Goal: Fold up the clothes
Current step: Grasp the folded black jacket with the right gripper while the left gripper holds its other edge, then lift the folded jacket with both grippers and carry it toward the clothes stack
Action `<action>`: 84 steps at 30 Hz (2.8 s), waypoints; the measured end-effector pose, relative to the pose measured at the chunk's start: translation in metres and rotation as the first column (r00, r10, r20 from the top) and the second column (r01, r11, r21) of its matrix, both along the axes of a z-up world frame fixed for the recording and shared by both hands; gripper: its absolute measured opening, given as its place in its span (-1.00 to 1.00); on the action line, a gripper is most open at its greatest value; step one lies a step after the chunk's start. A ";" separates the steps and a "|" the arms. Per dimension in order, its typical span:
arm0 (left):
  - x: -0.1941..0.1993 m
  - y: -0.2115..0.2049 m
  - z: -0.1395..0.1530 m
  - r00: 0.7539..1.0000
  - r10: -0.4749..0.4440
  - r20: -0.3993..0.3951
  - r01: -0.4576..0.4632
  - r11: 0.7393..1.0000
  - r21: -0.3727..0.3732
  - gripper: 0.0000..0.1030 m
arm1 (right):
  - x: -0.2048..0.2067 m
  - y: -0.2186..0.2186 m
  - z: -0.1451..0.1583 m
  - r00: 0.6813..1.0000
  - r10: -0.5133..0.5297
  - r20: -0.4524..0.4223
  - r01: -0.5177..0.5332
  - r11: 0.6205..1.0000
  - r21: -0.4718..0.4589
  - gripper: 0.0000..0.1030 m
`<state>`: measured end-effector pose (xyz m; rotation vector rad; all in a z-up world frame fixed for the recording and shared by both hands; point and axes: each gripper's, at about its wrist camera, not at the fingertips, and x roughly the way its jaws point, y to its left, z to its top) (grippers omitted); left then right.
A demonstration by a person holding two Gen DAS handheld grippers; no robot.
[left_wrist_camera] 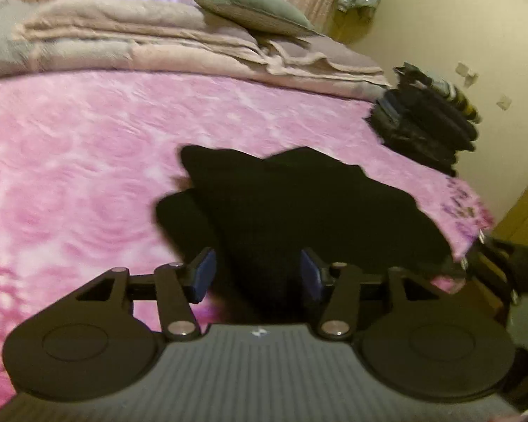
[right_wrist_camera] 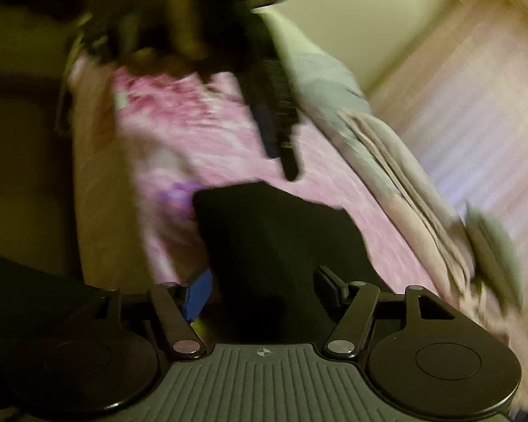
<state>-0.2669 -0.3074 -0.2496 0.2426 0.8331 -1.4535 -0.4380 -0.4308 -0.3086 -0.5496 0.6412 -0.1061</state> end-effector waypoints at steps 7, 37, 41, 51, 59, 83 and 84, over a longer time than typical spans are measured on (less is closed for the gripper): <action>-0.024 -0.009 -0.031 0.998 -0.021 -0.054 0.025 0.997 0.073 -0.57 | 0.003 -0.087 0.017 0.972 -0.233 0.012 0.221 0.936 0.275 0.30; -0.063 0.065 -0.049 0.981 0.170 -0.092 -0.175 0.983 -0.047 -0.86 | 0.207 -0.131 0.023 0.953 -0.133 -0.274 0.287 0.693 0.661 -0.04; -0.071 0.083 -0.047 0.976 0.185 -0.118 -0.198 0.974 -0.108 -0.86 | 0.206 -0.118 0.038 0.966 -0.093 -0.241 0.231 0.731 0.642 -0.20; -0.062 0.093 -0.060 0.954 0.198 -0.225 -0.219 0.973 -0.073 -0.79 | 0.206 -0.104 0.027 0.976 -0.072 -0.204 0.189 0.741 0.644 0.29; -0.067 0.101 -0.030 0.990 0.137 -0.028 -0.139 0.988 -0.068 -0.71 | 0.082 -0.129 0.047 0.974 -0.207 -0.097 0.222 0.755 0.616 0.53; -0.207 0.037 -0.091 0.232 -0.497 0.836 0.339 0.847 0.410 0.16 | -0.094 -0.046 -0.022 0.990 -0.009 -0.138 -0.027 0.967 -0.254 0.85; -0.207 0.035 -0.094 0.227 -0.499 0.837 0.335 0.846 0.414 0.17 | -0.089 -0.042 -0.027 0.989 0.017 -0.147 -0.060 0.954 -0.294 0.84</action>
